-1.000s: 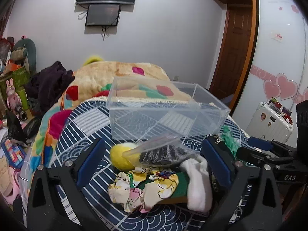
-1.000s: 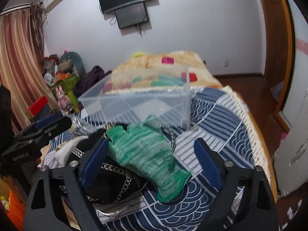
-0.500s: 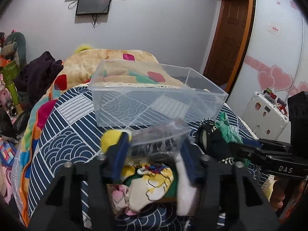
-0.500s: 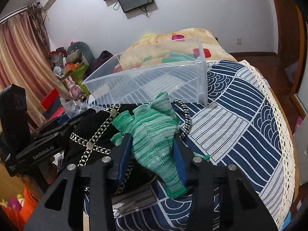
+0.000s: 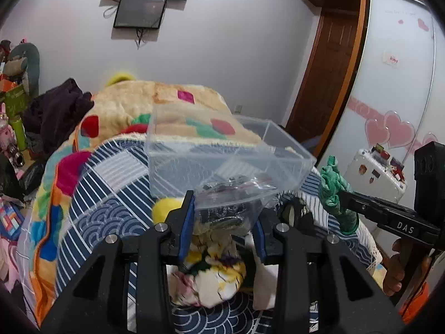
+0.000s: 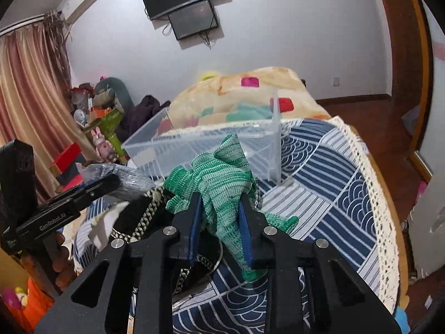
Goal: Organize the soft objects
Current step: 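Drop green glove with right tool while left tool drops plastic bag into box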
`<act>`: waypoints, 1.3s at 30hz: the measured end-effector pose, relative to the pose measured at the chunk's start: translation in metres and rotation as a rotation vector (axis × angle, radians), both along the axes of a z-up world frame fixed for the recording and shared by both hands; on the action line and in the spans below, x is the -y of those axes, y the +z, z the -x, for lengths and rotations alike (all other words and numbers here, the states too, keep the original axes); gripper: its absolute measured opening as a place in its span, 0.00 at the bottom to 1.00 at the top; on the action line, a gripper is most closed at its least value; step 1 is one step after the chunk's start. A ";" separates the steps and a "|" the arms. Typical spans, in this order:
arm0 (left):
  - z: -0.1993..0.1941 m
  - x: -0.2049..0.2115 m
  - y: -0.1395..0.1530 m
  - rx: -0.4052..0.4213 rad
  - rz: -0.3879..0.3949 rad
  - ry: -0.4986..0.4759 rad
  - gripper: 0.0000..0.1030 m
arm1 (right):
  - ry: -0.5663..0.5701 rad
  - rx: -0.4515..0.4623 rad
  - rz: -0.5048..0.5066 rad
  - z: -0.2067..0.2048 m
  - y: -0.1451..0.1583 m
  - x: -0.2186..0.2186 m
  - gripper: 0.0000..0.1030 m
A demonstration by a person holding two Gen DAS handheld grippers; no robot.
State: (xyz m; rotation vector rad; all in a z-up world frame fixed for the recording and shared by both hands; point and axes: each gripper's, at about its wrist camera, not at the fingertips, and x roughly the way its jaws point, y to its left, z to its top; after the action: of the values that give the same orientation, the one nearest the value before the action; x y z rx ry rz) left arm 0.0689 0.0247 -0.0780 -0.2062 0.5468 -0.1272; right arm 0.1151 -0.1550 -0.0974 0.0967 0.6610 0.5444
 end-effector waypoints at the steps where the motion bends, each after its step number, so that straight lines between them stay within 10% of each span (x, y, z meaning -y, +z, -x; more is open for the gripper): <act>1: 0.000 -0.002 0.005 0.011 -0.008 0.006 0.35 | -0.006 0.009 -0.003 0.000 0.003 0.001 0.22; 16: -0.031 -0.019 0.052 0.086 -0.006 -0.017 0.35 | -0.016 0.173 0.025 -0.018 0.058 -0.021 0.22; 39: -0.118 -0.014 0.006 -0.143 -0.004 0.036 0.36 | -0.008 0.054 0.118 -0.080 0.026 -0.051 0.22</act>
State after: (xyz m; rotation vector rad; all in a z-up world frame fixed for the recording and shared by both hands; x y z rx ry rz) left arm 0.1867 0.0385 -0.0718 -0.2216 0.6851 -0.0769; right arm 0.1951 -0.1041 -0.0709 -0.0264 0.6384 0.4978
